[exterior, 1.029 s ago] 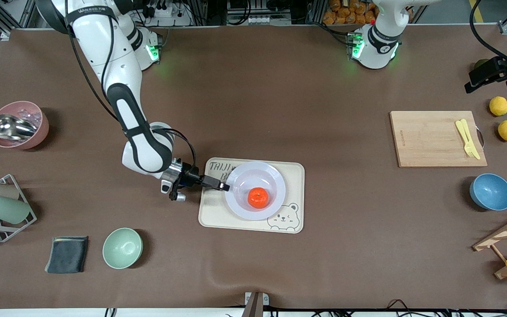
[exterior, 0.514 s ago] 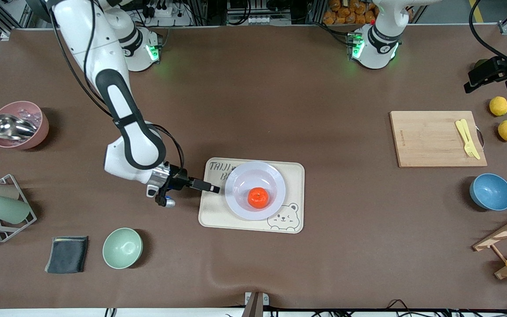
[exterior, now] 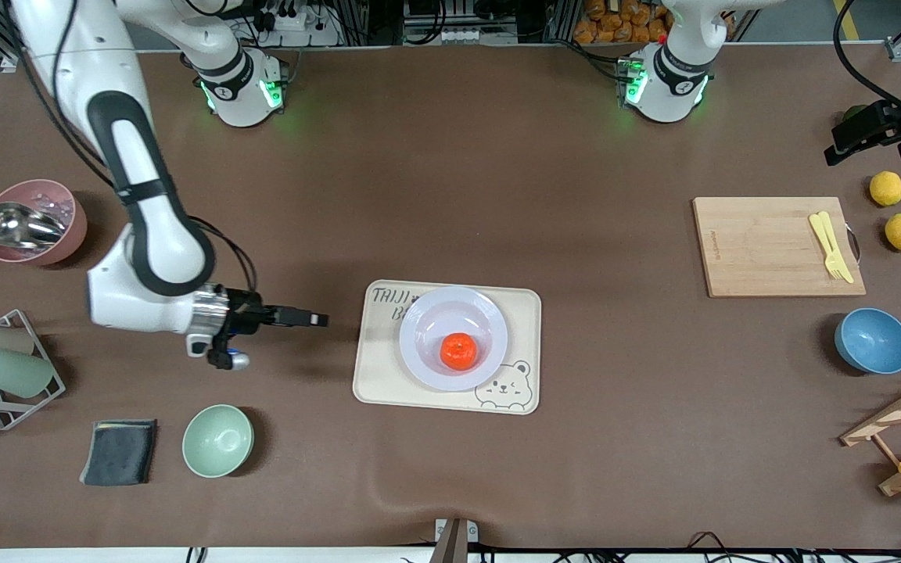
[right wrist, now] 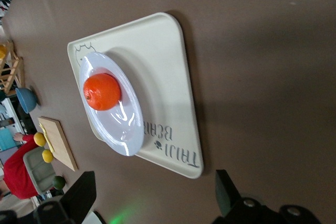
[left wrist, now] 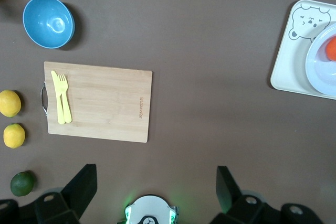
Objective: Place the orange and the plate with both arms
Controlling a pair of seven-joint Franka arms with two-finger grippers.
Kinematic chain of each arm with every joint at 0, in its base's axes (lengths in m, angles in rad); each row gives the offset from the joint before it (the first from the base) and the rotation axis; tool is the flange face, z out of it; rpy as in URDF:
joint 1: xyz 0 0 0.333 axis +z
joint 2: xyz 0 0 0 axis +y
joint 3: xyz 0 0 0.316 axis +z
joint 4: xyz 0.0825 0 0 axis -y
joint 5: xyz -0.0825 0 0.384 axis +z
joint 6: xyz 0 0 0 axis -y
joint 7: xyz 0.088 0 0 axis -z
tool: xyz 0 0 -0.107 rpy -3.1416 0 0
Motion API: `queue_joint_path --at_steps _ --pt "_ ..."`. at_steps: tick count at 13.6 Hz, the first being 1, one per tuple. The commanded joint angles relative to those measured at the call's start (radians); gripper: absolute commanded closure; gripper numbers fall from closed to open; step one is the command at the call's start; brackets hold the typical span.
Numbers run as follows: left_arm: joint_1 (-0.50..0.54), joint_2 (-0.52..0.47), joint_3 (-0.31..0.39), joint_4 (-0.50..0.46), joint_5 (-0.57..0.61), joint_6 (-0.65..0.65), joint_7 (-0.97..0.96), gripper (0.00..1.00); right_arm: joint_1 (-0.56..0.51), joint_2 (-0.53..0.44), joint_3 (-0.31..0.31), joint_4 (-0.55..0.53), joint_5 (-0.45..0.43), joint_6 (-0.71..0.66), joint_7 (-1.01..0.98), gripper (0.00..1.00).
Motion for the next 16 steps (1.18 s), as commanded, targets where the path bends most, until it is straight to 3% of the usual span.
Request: queue_joint_path --at_steps 1,3,6,9,13,16 --pt "0.005 0.0 0.002 0.008 -0.009 -0.006 0.011 0.0 -0.064 -0.069 0.009 0.0 -0.174 -0.097 0.027 0.0" --pt "0.006 0.0 0.004 0.008 -0.007 -0.006 0.012 0.0 -0.1 -0.093 -0.015 0.039 -0.294 -0.186 0.027 0.0" --pt "0.008 -0.005 0.008 0.01 -0.007 -0.006 0.011 0.0 -0.153 -0.1 -0.034 0.182 -0.444 -0.374 0.024 0.0" --pt "0.008 -0.005 0.008 0.008 -0.007 -0.006 0.011 0.0 -0.14 -0.134 -0.032 0.28 -0.676 -0.404 -0.025 0.0" --pt "0.006 0.0 0.007 0.01 -0.006 -0.006 0.009 0.0 -0.137 -0.236 -0.063 0.32 -0.788 -0.499 -0.026 0.0" --pt "0.005 0.001 0.009 0.01 0.01 -0.006 0.009 0.0 -0.176 -0.33 -0.052 0.326 -0.795 -0.582 -0.028 0.0"
